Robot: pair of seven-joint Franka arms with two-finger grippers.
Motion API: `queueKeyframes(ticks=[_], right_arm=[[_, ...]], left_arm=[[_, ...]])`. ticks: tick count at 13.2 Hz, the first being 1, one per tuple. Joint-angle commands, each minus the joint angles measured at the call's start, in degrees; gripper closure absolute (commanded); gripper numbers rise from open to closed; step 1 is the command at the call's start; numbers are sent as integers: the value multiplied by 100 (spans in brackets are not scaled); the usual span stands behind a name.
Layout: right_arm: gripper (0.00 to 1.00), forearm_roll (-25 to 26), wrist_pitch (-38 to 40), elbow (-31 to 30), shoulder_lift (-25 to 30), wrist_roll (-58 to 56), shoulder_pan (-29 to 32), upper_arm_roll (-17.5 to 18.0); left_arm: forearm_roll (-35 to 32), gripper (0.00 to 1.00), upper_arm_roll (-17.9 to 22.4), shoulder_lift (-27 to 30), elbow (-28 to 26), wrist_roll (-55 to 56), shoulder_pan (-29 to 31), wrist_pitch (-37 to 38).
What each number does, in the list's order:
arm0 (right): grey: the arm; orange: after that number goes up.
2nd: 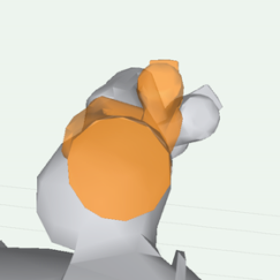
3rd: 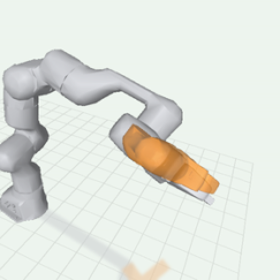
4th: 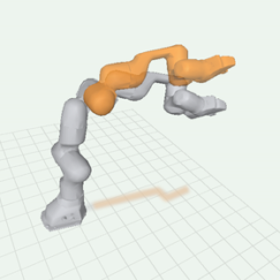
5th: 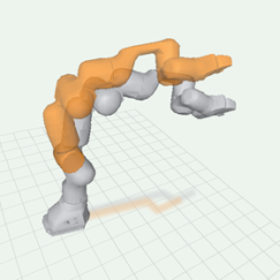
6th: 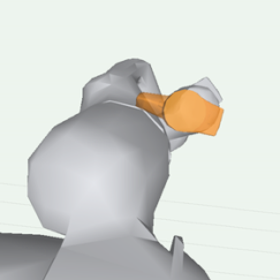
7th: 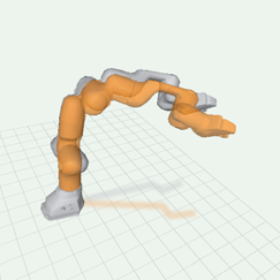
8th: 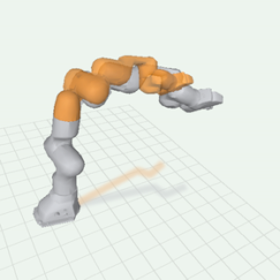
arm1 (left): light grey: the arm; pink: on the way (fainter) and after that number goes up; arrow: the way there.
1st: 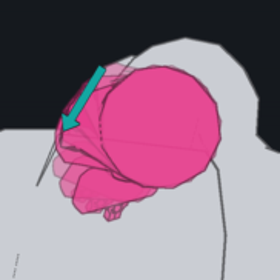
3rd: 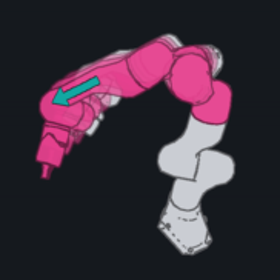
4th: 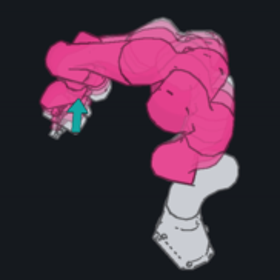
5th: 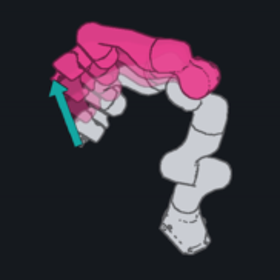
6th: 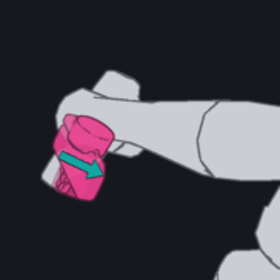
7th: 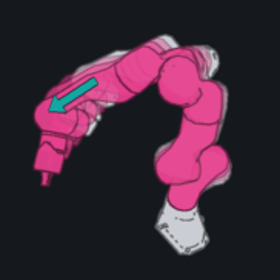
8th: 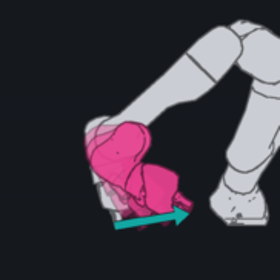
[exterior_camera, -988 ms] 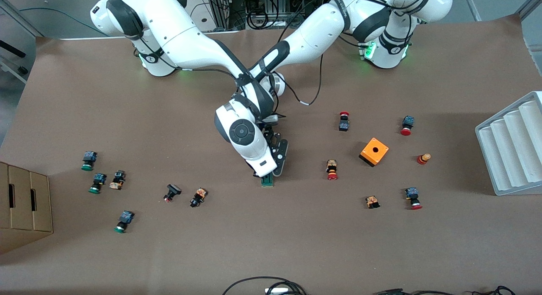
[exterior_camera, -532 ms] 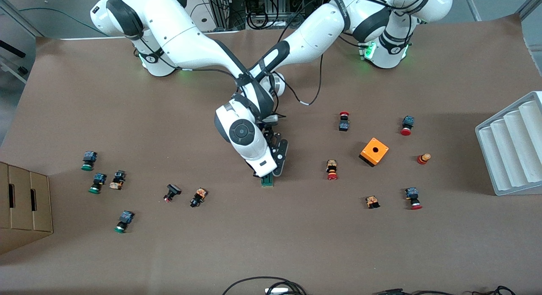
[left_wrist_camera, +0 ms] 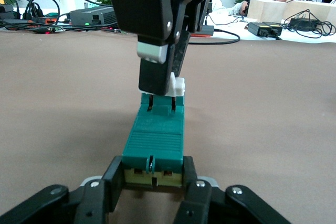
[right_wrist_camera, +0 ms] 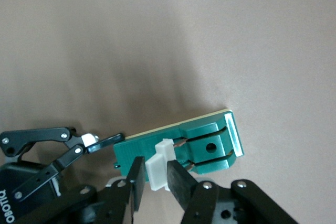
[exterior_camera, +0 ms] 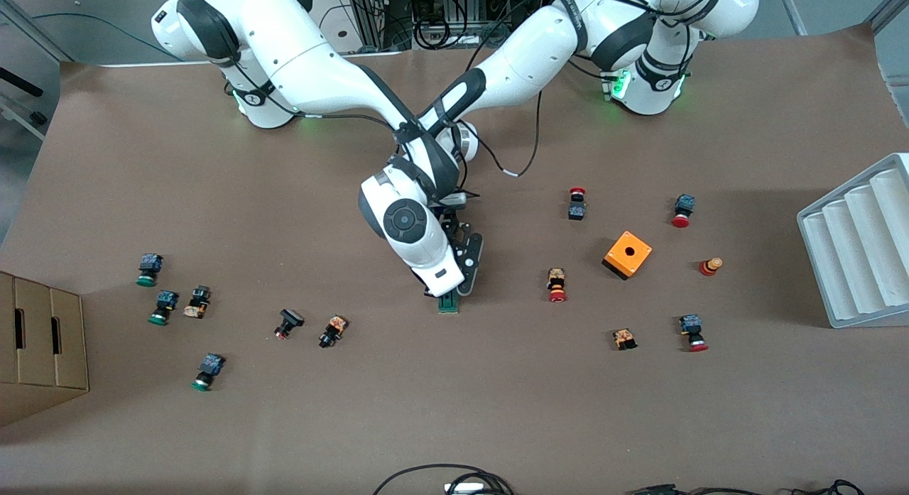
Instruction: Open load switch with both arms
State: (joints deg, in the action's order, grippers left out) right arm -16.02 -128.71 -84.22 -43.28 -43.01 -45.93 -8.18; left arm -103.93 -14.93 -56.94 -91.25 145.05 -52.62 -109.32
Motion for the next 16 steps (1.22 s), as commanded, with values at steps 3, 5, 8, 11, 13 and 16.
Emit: queueKeyframes(ticks=[3,5,8,11,13,16], right_arm=[[72,-68,302,-50,197,21,40,0],[72,-76,303,-41,214,21,40,0],[72,-103,294,-41,206,38,31,0],[73,-103,259,-50,171,82,-21,0],[73,-94,233,-50,162,135,-39,0],[73,-85,215,-68,127,179,-57,9]], left_arm=[[-13,94,52,-160,125,94,-20,-64],[-13,94,52,-160,125,94,-20,-64],[-13,94,52,-160,125,94,-20,-64],[-13,94,52,-160,125,94,-20,-64],[-13,94,52,-160,125,94,-20,-64],[-13,94,52,-160,125,94,-20,-64]])
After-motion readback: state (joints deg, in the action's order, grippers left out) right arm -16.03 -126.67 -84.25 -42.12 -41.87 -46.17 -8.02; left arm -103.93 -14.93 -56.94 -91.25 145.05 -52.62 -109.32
